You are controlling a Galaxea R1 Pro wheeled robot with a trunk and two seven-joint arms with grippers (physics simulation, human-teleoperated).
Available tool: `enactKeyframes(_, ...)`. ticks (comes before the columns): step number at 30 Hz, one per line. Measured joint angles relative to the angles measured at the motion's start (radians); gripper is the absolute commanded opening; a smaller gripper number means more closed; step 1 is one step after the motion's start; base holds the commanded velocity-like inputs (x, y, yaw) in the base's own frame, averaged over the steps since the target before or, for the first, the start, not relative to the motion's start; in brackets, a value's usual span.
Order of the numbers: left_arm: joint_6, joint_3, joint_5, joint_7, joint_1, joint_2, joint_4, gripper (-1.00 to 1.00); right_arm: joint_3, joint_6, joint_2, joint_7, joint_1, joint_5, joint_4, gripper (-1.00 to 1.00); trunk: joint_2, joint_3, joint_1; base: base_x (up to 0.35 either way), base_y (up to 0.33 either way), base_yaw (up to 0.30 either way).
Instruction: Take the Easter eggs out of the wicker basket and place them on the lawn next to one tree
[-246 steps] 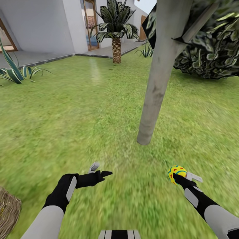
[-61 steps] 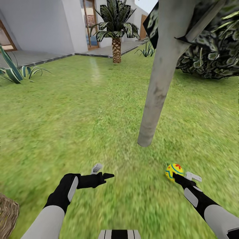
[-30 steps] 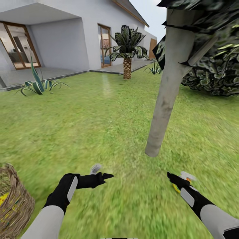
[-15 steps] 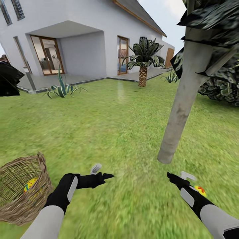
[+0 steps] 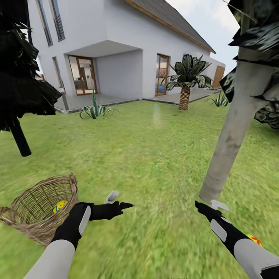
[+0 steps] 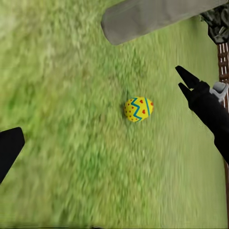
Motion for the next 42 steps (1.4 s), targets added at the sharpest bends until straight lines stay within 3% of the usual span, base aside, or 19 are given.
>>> enactKeyframes(14,0.000,-0.009,0.000,0.000,0.000,-0.005,0.000,1.00,-0.002,0.001,-0.001,0.001,0.000,-0.004,0.000,1.00,0.003,0.051,-0.007,-0.157,0.000,0.113)
enactKeyframes(28,0.001,-0.012,-0.001,-0.001,0.000,-0.003,0.001,1.00,-0.002,0.001,0.000,0.001,0.001,-0.005,0.000,1.00,0.003,0.028,-0.007,-0.001,0.000,0.000)
enactKeyframes(42,0.000,-0.012,0.000,-0.001,0.000,-0.001,0.000,1.00,-0.002,-0.002,-0.002,0.001,0.000,-0.003,0.000,1.00,0.007,0.065,-0.013,0.000,0.000,0.000)
